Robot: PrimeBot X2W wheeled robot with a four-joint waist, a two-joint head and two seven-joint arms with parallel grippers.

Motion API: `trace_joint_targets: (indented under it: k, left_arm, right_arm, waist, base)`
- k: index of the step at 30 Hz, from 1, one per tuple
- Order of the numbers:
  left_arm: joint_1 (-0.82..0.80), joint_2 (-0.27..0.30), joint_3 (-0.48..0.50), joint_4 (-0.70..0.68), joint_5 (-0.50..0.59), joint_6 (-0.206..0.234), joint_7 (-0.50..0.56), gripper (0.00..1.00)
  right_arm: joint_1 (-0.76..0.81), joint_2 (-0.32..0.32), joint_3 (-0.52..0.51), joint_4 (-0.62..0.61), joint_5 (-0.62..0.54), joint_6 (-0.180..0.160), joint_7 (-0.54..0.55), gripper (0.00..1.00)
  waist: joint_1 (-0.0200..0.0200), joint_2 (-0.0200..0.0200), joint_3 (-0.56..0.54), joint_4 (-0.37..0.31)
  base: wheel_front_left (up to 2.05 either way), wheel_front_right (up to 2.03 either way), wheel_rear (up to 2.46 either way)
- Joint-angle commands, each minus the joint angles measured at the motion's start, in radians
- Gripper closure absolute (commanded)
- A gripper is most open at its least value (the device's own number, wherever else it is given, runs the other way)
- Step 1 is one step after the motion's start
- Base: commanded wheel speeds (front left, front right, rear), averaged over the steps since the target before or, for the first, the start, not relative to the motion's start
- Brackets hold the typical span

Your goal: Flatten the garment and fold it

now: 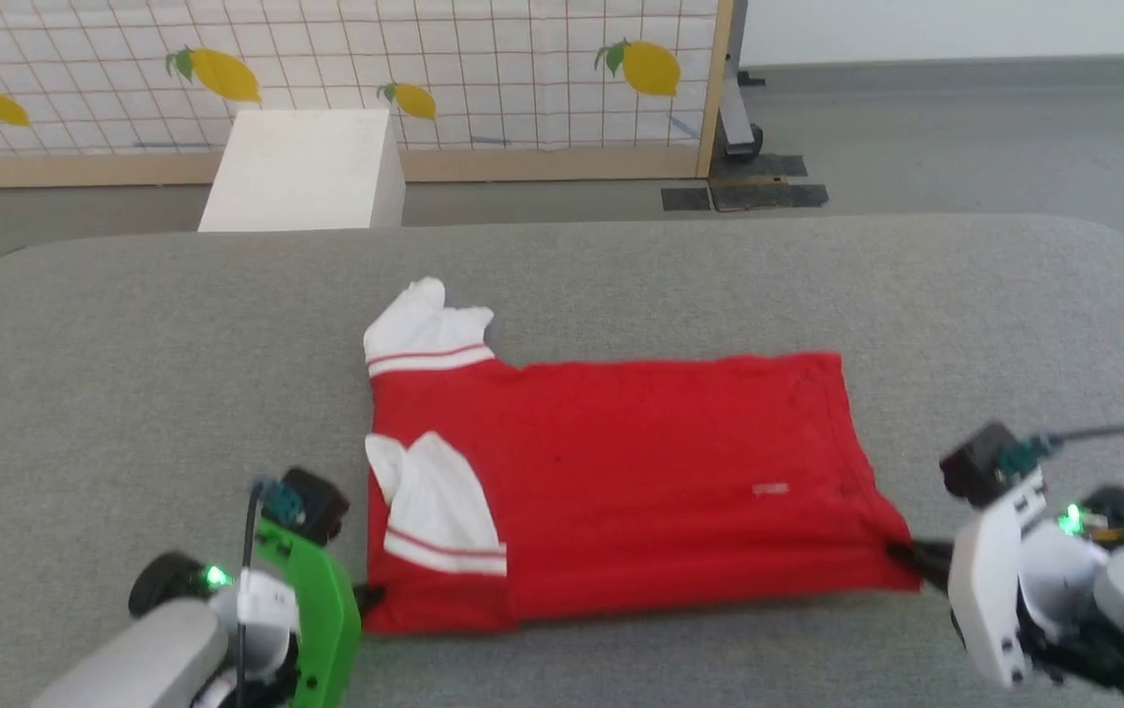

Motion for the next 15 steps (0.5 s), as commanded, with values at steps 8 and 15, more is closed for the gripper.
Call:
trace_joint_targets:
  k: [8,15]
  left_arm:
    - [0.131,0.045,-0.005,-0.075,-0.042,0.068,-0.023,1.00]
    - [0.174,0.019,-0.006,-0.040,-0.071,0.083,-0.041,0.91]
  right_arm:
    - [0.232,-0.028,-0.103,-0.090,-0.043,-0.002,0.038,1.00]
    - [0.334,0.041,-0.182,-0.075,-0.099,-0.002,0.059,0.95]
  waist:
    - [0.0000,0.0000,-0.003,0.014]
    - [0.0000,0.0000,0.012,0.019]
  base:
    - [0.00,0.00,0.00]
    - [0.00,0.00,0.00]
